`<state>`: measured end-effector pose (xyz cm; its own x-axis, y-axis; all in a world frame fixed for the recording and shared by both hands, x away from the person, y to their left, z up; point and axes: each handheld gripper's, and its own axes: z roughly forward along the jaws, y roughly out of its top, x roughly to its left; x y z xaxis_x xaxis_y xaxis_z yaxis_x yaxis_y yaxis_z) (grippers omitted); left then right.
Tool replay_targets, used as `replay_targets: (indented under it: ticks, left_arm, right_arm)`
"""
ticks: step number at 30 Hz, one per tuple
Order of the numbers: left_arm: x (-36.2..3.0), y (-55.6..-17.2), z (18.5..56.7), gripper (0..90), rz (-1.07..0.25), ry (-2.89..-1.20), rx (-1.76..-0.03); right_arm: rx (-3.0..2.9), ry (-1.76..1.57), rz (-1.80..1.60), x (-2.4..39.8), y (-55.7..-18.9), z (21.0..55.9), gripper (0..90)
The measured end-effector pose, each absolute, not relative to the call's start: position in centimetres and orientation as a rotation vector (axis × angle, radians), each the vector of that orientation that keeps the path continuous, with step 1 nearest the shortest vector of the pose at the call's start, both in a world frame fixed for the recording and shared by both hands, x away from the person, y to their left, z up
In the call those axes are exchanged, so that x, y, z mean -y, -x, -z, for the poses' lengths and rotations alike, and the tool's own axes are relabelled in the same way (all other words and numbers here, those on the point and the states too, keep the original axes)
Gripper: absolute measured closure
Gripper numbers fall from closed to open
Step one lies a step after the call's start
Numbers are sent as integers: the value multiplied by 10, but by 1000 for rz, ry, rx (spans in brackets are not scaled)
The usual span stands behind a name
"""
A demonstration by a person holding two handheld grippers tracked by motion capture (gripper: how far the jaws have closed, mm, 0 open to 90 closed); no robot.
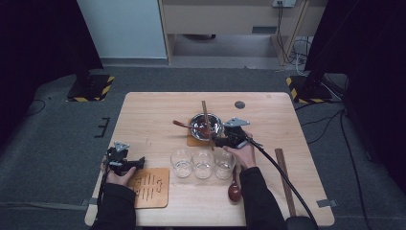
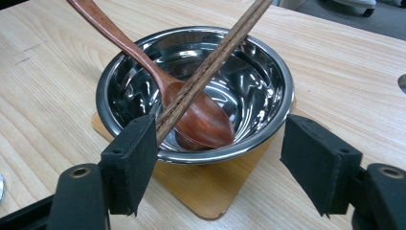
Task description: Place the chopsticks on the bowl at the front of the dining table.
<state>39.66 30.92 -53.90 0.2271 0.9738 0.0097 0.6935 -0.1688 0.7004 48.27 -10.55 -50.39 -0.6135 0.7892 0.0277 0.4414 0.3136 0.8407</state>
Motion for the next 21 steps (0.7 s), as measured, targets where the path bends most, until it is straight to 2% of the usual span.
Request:
replay_targets:
  ticks: [21]
  left_arm:
    - [-309, -397, 539, 0, -636, -1933, -1529]
  right_arm:
    - [-2230, -1053, -1225, 96, -480, 504, 267]
